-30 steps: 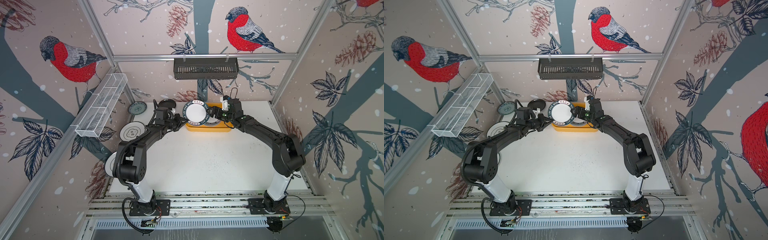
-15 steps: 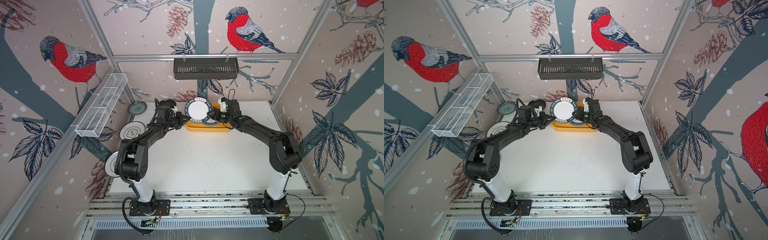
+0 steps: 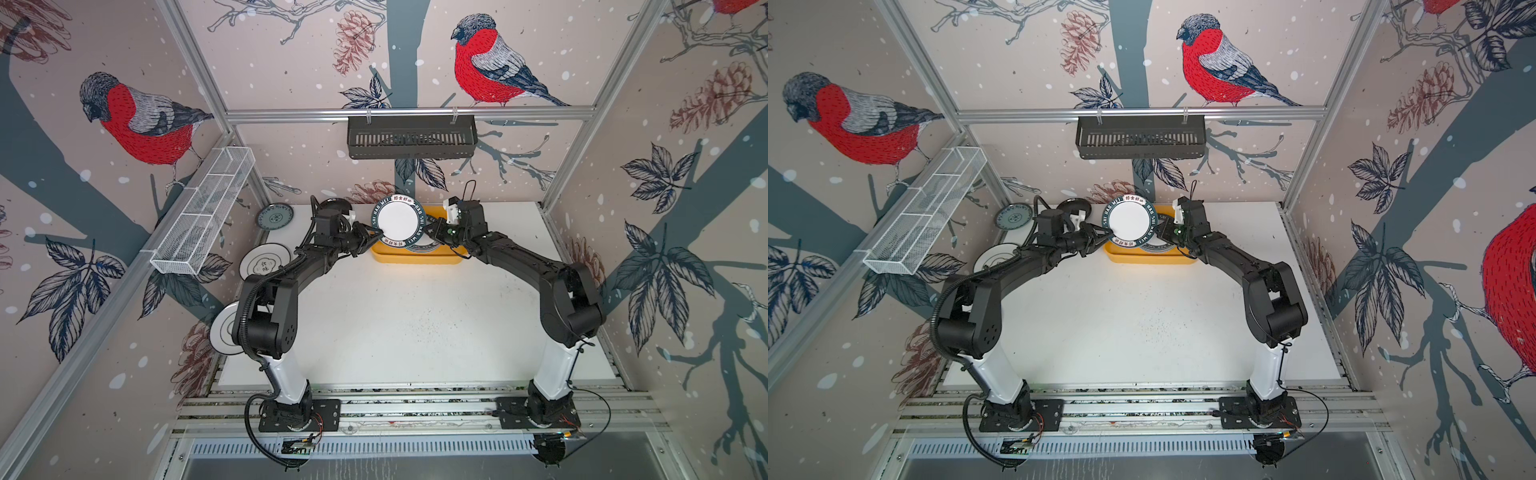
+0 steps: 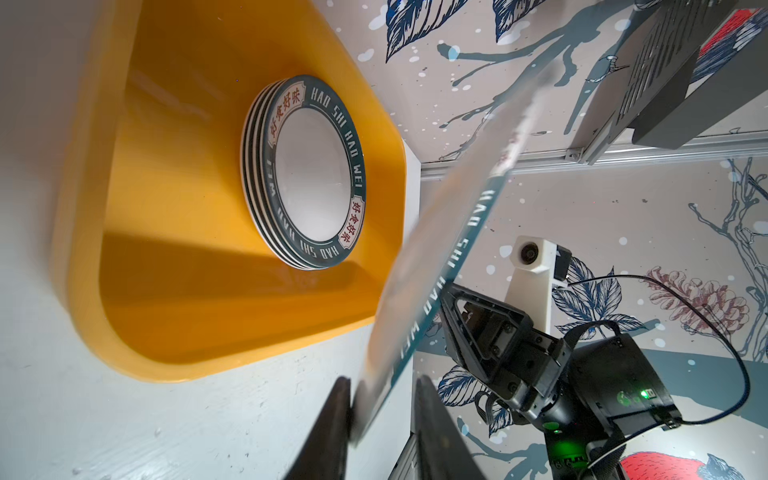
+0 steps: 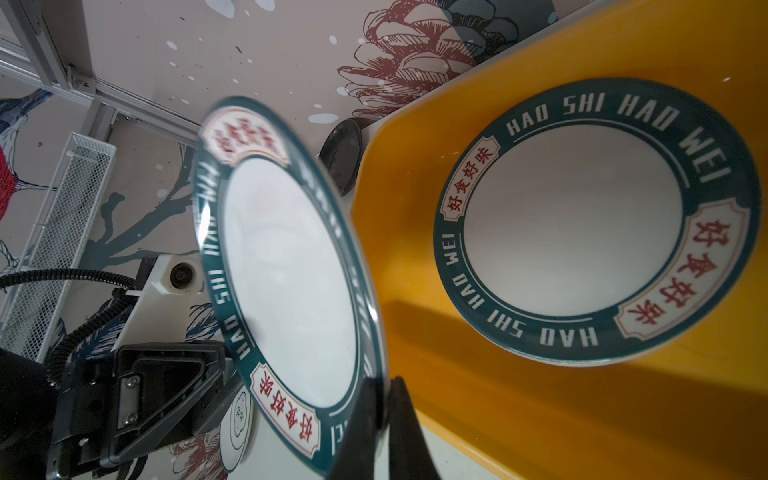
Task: Place the plates into the plastic bin on the countertop
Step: 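Close the right gripper on the plate rim while the left gripper holds it, then lower the plate into the yellow bin with the right gripper while the left releases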
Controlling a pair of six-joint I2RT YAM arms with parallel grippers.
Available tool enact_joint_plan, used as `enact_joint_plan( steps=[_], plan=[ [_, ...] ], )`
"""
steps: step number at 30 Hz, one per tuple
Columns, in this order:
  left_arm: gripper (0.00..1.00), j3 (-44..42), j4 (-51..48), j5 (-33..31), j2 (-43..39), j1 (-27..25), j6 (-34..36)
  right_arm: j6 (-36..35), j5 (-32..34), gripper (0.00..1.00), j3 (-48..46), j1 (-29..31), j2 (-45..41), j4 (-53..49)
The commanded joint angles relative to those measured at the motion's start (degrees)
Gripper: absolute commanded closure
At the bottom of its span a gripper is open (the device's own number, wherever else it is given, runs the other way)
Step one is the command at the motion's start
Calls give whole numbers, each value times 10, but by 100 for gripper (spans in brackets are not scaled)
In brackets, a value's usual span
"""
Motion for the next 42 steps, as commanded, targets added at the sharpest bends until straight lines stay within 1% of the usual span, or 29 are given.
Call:
enact_joint_plan(
  steps=[1, 3, 5, 10, 12, 17, 21, 26, 33, 38, 40, 42],
  plan=[
    [68, 10, 39, 10, 3, 0, -1, 3, -7, 93, 0, -3, 1, 20],
    [65, 14, 37, 10, 5, 1, 1, 8, -8, 94, -1, -7, 2, 23],
    [57, 18, 32, 8, 7, 1, 4, 13, -10, 95, -3, -11, 2, 26],
    [53, 25, 6, -2, 11, 2, 20, 26, -12, 97, -7, -26, 3, 34],
    [49, 27, 2, -4, 14, 3, 22, 29, -12, 97, -7, -31, 5, 35],
    [48, 26, -21, -21, 15, 8, 33, 57, 1, 97, -15, -48, 14, 48],
    [48, 26, -38, -31, 7, 17, 45, 81, 4, 98, -8, -60, 44, 65],
    [48, 15, -56, -49, -13, 29, 60, 84, 18, 98, 12, -65, 76, 53],
    [48, -31, -52, -69, -58, 57, 60, 82, 61, 98, 19, -72, 91, 29],
    [48, -60, -52, -79, -83, 75, 61, 85, 73, 98, 19, -82, 97, 20],
    [47, -66, -53, -81, -88, 82, 63, 82, 68, 95, 29, -83, 105, 6],
    [44, -69, -56, -85, -89, 85, 66, 78, 63, 90, 37, -83, 112, -4]
  ],
)
